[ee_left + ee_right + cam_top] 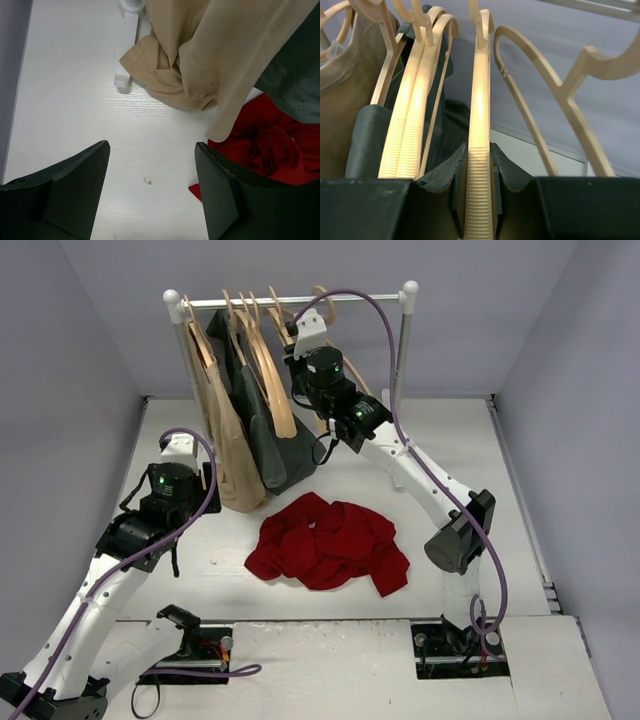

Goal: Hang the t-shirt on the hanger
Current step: Pick up the hanger from the clothesline.

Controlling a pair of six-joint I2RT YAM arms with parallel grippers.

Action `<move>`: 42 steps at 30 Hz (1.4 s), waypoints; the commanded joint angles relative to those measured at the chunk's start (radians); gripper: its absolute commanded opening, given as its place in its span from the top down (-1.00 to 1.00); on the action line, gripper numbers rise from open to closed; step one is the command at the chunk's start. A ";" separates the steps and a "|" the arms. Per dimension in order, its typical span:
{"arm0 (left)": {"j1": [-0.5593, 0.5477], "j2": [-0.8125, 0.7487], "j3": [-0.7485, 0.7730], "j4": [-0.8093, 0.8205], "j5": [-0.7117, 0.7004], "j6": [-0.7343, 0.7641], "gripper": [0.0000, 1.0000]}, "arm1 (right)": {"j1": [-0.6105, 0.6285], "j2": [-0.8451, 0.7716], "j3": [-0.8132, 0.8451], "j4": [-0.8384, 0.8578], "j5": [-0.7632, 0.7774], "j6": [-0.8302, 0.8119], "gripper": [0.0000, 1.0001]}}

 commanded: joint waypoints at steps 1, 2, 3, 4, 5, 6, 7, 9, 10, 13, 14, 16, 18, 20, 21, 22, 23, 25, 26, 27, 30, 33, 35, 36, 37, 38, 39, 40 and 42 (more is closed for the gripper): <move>0.008 0.000 0.008 0.056 0.006 0.004 -0.28 | 0.008 -0.132 -0.035 0.129 0.013 -0.008 1.00; 0.008 0.001 0.008 0.056 0.008 0.004 -0.28 | 0.008 -0.142 -0.052 0.131 0.010 -0.005 1.00; 0.008 0.004 0.008 0.056 0.009 0.004 -0.28 | 0.008 -0.152 -0.070 0.132 0.008 -0.001 1.00; 0.009 0.004 0.009 0.055 0.009 0.004 -0.28 | 0.007 -0.161 -0.088 0.132 0.007 0.005 1.00; 0.009 0.006 0.008 0.056 0.009 0.004 -0.28 | 0.006 -0.184 -0.128 0.135 0.000 0.008 1.00; 0.009 0.004 0.008 0.056 0.012 0.002 -0.28 | 0.008 -0.199 -0.153 0.137 -0.004 0.011 1.00; 0.009 0.004 0.008 0.056 0.014 0.004 -0.29 | 0.011 -0.223 -0.193 0.141 -0.011 0.017 1.00; 0.009 0.004 0.008 0.058 0.014 0.005 -0.29 | 0.010 -0.248 -0.231 0.146 -0.023 0.021 1.00; 0.009 0.004 0.008 0.059 0.018 0.004 -0.28 | 0.012 -0.258 -0.248 0.149 -0.031 0.020 1.00; 0.009 0.003 0.006 0.065 0.024 0.005 -0.28 | 0.022 -0.296 -0.292 0.152 -0.033 0.006 1.00; 0.010 0.002 0.005 0.068 0.029 0.006 -0.28 | 0.023 -0.314 -0.305 0.154 -0.035 0.005 1.00; 0.011 0.001 0.004 0.070 0.035 0.008 -0.28 | 0.022 -0.336 -0.318 0.159 -0.036 -0.001 1.00; 0.011 -0.003 0.003 0.073 0.035 0.010 -0.28 | 0.022 -0.345 -0.324 0.165 -0.035 -0.010 1.00; 0.011 -0.003 0.000 0.076 0.035 0.010 -0.28 | 0.022 -0.347 -0.319 0.171 -0.030 -0.022 1.00; 0.011 -0.003 0.000 0.076 0.035 0.010 -0.28 | 0.021 -0.344 -0.316 0.174 -0.028 -0.024 1.00; 0.011 -0.003 0.000 0.075 0.035 0.010 -0.28 | 0.020 -0.342 -0.312 0.177 -0.026 -0.026 1.00; 0.011 -0.001 0.001 0.075 0.035 0.011 -0.28 | 0.019 -0.338 -0.307 0.180 -0.024 -0.026 1.00; 0.012 -0.002 0.001 0.075 0.035 0.011 -0.28 | 0.017 -0.329 -0.296 0.186 -0.017 -0.027 1.00; 0.012 0.000 0.000 0.078 0.035 0.011 -0.28 | 0.017 -0.323 -0.288 0.191 -0.013 -0.027 1.00; 0.012 0.000 -0.002 0.076 0.035 0.012 -0.28 | 0.016 -0.317 -0.284 0.196 -0.010 -0.027 1.00; 0.012 -0.002 -0.002 0.079 0.037 0.013 -0.28 | 0.016 -0.312 -0.266 0.214 -0.019 -0.025 1.00; 0.012 -0.003 -0.003 0.081 0.037 0.013 -0.28 | 0.016 -0.323 -0.263 0.233 -0.036 -0.021 1.00; 0.014 -0.003 -0.002 0.081 0.037 0.013 -0.28 | 0.017 -0.336 -0.267 0.238 -0.052 -0.016 1.00; 0.014 -0.003 -0.003 0.081 0.037 0.013 -0.28 | 0.017 -0.342 -0.271 0.239 -0.062 -0.016 1.00; 0.015 -0.003 -0.003 0.081 0.038 0.013 -0.28 | 0.017 -0.355 -0.277 0.245 -0.070 -0.016 1.00; 0.018 -0.003 -0.003 0.082 0.040 0.013 -0.28 | 0.017 -0.361 -0.283 0.250 -0.077 -0.017 1.00; 0.018 -0.003 -0.003 0.082 0.042 0.013 -0.28 | 0.017 -0.365 -0.289 0.250 -0.081 -0.017 1.00; 0.019 -0.002 -0.003 0.082 0.044 0.013 -0.28 | 0.017 -0.372 -0.293 0.256 -0.081 -0.017 1.00; 0.021 -0.002 -0.003 0.082 0.044 0.013 -0.28 | 0.017 -0.385 -0.303 0.258 -0.082 -0.011 1.00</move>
